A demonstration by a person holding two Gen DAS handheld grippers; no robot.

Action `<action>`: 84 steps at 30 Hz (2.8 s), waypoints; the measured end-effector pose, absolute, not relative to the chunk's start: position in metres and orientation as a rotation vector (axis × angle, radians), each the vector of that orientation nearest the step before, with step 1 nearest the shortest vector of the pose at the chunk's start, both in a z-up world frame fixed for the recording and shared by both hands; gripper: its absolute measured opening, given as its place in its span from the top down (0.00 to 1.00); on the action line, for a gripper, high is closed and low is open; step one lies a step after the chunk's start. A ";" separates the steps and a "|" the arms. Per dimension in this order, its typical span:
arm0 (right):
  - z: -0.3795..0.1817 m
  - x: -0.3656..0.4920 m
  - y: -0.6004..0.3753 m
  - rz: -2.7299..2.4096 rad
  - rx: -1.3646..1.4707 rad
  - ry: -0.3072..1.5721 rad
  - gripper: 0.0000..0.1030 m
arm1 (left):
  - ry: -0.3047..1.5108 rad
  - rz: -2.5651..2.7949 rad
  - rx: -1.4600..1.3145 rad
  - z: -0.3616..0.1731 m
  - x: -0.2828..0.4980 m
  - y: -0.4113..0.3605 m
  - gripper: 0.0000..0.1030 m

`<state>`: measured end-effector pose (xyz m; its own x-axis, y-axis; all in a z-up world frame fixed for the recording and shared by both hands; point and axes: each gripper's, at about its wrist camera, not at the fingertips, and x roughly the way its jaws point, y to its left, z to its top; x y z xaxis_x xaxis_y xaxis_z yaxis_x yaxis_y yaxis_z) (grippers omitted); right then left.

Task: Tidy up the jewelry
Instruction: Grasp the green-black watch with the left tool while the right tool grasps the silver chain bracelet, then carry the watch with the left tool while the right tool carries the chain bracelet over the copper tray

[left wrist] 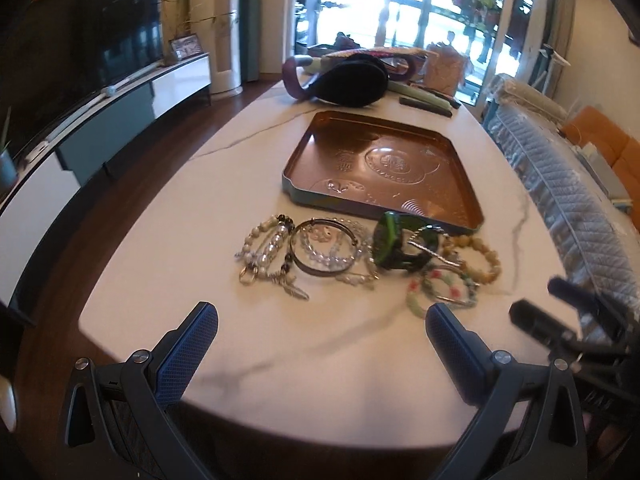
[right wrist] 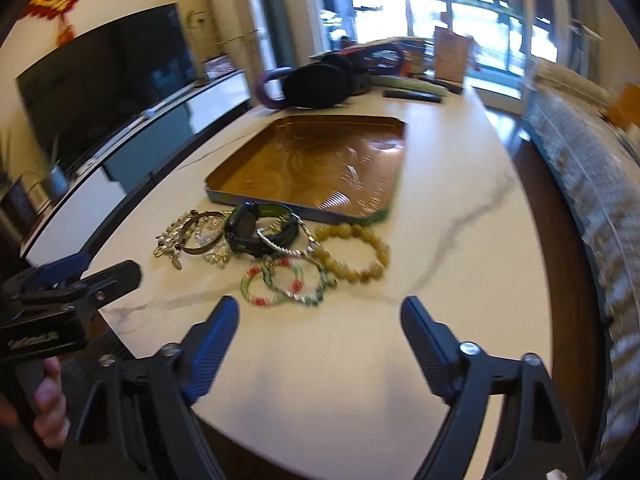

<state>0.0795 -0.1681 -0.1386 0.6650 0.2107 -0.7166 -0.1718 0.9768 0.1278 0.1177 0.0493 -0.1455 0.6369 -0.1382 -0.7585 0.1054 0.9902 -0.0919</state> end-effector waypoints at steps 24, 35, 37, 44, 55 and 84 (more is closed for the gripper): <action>-0.169 0.181 -0.150 0.393 -0.035 0.875 0.90 | 0.873 -0.448 -0.042 -0.188 0.207 0.003 0.76; -0.179 0.176 -0.141 0.474 -0.131 0.916 0.89 | 0.870 -0.437 -0.095 -0.189 0.199 0.018 0.75; -0.186 0.175 -0.129 0.460 -0.226 0.909 0.89 | 0.847 -0.431 -0.057 -0.190 0.195 0.015 0.75; -0.180 0.173 -0.145 0.432 -0.114 0.865 0.96 | 0.847 -0.425 -0.106 -0.190 0.196 0.023 0.80; -0.159 0.150 -0.165 0.396 0.093 0.748 0.96 | 0.819 -0.438 -0.148 -0.184 0.180 0.024 0.85; -0.042 0.125 -0.164 0.218 0.125 0.570 0.96 | 0.568 -0.331 -0.059 -0.048 0.151 0.023 0.85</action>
<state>0.1246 -0.1638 -0.0422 0.8196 0.2390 -0.5208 -0.1699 0.9694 0.1775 0.1513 0.0232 -0.0481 0.7914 -0.3236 -0.5186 0.2916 0.9455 -0.1451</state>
